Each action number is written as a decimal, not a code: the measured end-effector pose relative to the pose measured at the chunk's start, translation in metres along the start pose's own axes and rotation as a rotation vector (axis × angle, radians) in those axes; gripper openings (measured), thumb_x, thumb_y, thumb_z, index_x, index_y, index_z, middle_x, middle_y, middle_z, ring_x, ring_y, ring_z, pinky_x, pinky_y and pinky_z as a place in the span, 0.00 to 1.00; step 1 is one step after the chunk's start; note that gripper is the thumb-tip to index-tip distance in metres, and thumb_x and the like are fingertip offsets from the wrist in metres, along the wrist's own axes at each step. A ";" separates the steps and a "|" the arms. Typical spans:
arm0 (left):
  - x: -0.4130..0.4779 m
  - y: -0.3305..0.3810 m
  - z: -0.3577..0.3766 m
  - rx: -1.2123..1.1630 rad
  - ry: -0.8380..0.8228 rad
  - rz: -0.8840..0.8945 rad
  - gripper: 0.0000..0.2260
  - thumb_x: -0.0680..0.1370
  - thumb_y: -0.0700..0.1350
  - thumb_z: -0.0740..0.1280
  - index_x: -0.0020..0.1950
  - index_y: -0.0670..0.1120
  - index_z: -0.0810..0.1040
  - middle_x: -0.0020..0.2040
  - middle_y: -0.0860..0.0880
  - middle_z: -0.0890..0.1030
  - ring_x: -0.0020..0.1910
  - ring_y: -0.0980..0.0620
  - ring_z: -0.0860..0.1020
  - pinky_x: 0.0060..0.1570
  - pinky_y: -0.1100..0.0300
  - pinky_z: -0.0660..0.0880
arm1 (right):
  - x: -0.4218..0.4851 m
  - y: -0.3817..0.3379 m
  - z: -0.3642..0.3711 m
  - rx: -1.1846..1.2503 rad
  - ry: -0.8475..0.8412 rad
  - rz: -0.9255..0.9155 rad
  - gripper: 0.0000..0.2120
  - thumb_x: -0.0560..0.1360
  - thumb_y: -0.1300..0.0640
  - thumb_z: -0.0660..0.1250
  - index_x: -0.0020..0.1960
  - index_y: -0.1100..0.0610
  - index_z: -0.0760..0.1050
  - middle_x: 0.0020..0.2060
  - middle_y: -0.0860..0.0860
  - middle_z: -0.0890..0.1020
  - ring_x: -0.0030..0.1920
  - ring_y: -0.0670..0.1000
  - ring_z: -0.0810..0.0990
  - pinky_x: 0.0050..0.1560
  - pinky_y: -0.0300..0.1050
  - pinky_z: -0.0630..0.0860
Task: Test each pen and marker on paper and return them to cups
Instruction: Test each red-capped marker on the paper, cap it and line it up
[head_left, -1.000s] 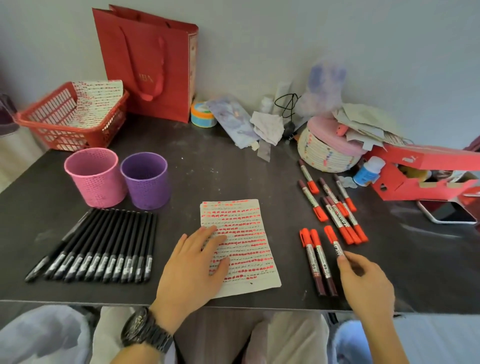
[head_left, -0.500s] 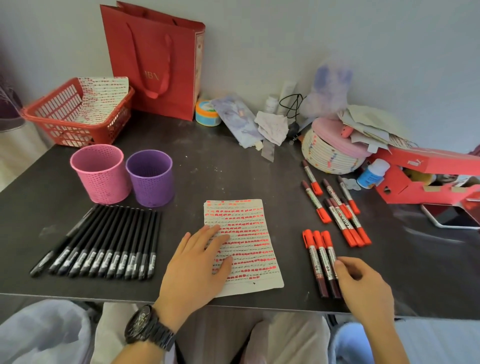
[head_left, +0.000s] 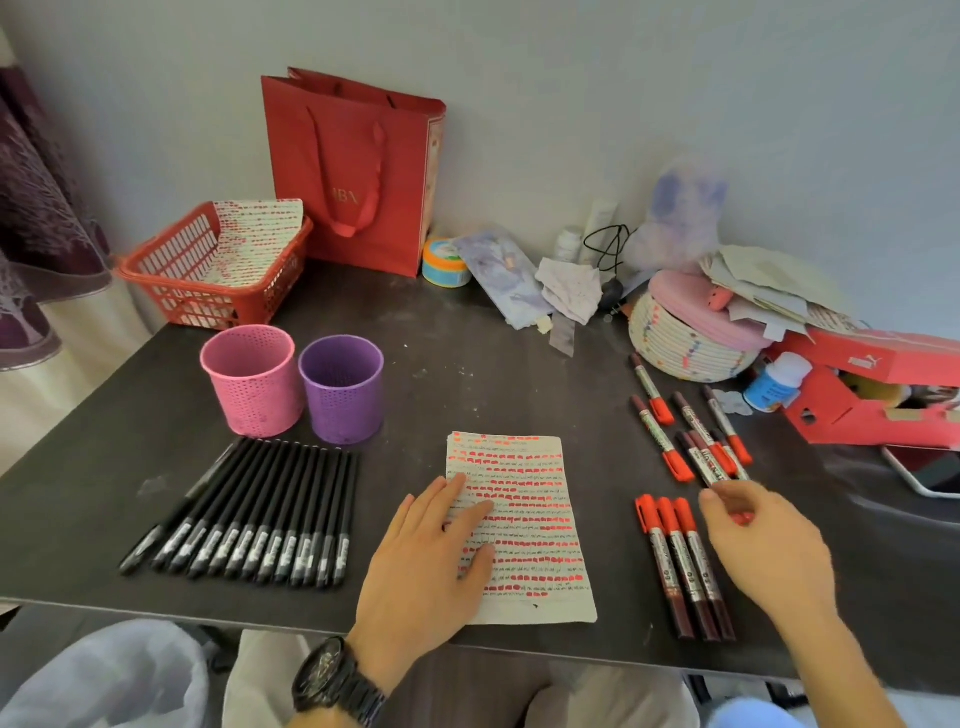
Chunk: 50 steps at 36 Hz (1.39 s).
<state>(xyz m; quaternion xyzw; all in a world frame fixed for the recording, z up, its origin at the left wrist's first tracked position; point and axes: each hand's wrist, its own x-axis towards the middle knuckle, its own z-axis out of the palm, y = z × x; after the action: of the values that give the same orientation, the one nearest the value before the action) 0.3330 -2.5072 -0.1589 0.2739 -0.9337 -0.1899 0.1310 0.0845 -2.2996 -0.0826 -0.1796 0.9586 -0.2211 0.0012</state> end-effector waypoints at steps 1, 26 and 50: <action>0.000 0.000 0.000 0.003 0.000 -0.001 0.25 0.82 0.64 0.49 0.79 0.64 0.58 0.82 0.59 0.48 0.81 0.57 0.44 0.75 0.60 0.34 | 0.009 -0.007 0.000 -0.013 0.001 -0.026 0.12 0.79 0.43 0.65 0.58 0.46 0.80 0.50 0.47 0.81 0.52 0.56 0.81 0.51 0.51 0.74; 0.002 0.000 0.000 0.014 0.004 -0.013 0.25 0.82 0.64 0.46 0.79 0.64 0.58 0.82 0.58 0.51 0.81 0.57 0.49 0.75 0.61 0.36 | 0.067 -0.067 0.032 -0.198 -0.034 -0.149 0.20 0.81 0.54 0.63 0.72 0.57 0.69 0.66 0.60 0.71 0.62 0.63 0.77 0.57 0.56 0.75; -0.080 0.045 -0.016 -0.585 0.213 0.098 0.10 0.84 0.56 0.57 0.61 0.57 0.75 0.56 0.62 0.77 0.55 0.57 0.78 0.51 0.69 0.72 | -0.191 -0.024 0.059 1.338 -0.439 0.179 0.35 0.54 0.36 0.85 0.55 0.51 0.84 0.44 0.54 0.87 0.34 0.49 0.81 0.31 0.39 0.76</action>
<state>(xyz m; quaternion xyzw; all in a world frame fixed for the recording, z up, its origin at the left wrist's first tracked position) 0.3829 -2.4322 -0.1367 0.1979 -0.8326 -0.4140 0.3102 0.2762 -2.2784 -0.1406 -0.1014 0.6057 -0.7202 0.3228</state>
